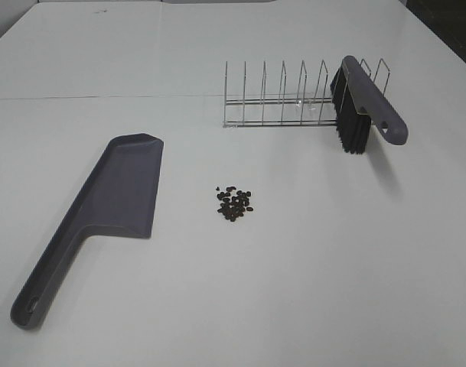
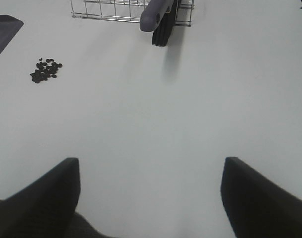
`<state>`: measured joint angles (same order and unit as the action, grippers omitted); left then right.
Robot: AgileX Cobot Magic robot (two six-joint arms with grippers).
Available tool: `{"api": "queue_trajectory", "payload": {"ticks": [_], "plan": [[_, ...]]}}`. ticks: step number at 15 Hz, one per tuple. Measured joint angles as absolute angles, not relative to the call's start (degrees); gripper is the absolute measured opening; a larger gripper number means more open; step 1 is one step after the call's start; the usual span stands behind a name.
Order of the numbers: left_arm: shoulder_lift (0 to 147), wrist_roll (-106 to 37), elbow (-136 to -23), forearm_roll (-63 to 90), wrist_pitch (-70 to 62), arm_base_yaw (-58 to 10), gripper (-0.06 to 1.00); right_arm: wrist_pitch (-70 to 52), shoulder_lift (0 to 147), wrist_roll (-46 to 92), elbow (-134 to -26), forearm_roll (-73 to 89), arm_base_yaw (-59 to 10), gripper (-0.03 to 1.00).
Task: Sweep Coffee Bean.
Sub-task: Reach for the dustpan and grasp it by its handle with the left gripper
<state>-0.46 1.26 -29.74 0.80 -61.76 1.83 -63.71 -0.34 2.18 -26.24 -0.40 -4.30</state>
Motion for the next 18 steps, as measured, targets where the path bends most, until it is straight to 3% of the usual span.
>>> {"api": "queue_trajectory", "payload": {"ticks": [8,12,18], "plan": [[3.2,1.3,-31.0,1.8,-64.0,1.8,0.99,-63.7,-0.3,2.2,-26.2,-0.4,-4.3,0.65],[30.4,1.7,-40.0,2.6,-70.1,1.8,0.99,-63.7,-0.3,2.2,-26.2,-0.4,-4.3,0.65],[63.0,-1.4,-50.8,1.1,-67.0,1.7,0.99,-63.7,-0.3,2.2,-26.2,-0.4,-4.3,0.65]]}}
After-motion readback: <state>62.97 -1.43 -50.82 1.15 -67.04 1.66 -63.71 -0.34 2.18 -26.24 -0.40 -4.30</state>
